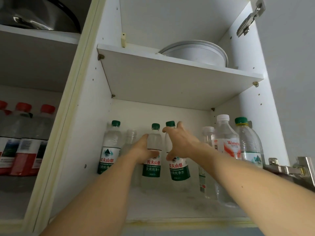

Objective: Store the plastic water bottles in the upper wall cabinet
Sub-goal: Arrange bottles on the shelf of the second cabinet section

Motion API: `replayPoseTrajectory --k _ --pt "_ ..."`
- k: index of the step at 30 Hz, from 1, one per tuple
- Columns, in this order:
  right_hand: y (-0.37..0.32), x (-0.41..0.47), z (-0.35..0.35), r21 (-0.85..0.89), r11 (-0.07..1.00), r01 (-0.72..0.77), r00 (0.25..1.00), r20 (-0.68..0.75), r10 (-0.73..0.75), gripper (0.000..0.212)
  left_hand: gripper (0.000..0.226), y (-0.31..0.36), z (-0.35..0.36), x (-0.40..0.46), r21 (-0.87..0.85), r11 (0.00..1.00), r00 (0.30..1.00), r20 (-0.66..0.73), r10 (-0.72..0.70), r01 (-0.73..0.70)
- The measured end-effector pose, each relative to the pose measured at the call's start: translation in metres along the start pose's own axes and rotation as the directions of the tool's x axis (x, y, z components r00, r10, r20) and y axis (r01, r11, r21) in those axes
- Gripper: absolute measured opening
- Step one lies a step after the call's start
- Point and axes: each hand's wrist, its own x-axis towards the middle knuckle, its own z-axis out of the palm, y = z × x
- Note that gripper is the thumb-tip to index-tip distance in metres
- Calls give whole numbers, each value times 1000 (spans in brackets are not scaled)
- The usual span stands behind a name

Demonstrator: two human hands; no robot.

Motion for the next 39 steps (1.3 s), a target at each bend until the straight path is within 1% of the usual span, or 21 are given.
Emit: replayPoseTrajectory --k 2,4,6,9,12,15,17,19,21,22,24,26,28,30,34,39 --pt "-4 6 10 49 998 -34 999 -19 35 106 60 1 1 1 123 992 999 -29 37 -33" --pt "-4 14 20 116 990 -82 996 -17 85 107 64 1 1 2 237 971 997 -61 53 -37" --pt "-4 21 28 199 971 -133 991 4 134 112 78 0 1 3 336 942 995 -85 46 -15" --pt "-2 29 37 272 945 -181 983 51 174 118 100 -1 1 5 474 881 996 -79 36 5" --pt "0 28 44 391 900 -194 980 49 191 131 109 -1 0 8 535 845 994 -95 62 -2" --pt "1 23 50 491 851 -187 978 14 207 140 109 -6 -1 10 552 833 991 -97 90 -21" --pt "2 21 53 536 810 -238 967 55 248 142 112 -9 0 9 588 807 986 -93 135 -55" --pt "5 20 56 566 766 -304 952 151 266 143 121 -10 3 7 664 741 975 -88 206 -96" --pt "7 17 59 545 751 -374 925 278 259 141 133 -10 8 6 762 638 961 -79 266 -114" --pt "8 15 60 528 747 -404 909 327 260 139 140 -10 11 6 802 588 960 -67 272 -110" --pt "9 15 61 519 738 -432 893 364 266 134 148 -10 15 6 861 498 962 -42 270 -102" --pt "10 16 60 531 727 -435 891 370 263 131 151 -11 17 6 895 434 961 -28 274 -98" --pt "10 16 58 549 713 -437 890 378 255 131 151 -11 16 6 907 411 962 -25 271 -92" --pt "10 15 57 570 697 -436 891 380 247 131 151 -11 16 5 908 410 964 -24 265 -90" --pt "8 13 58 586 702 -404 908 350 231 131 149 -14 14 3 903 420 967 -25 255 -88" --pt "3 12 65 608 717 -341 934 305 186 110 147 -16 6 2 931 364 971 -49 232 -40"
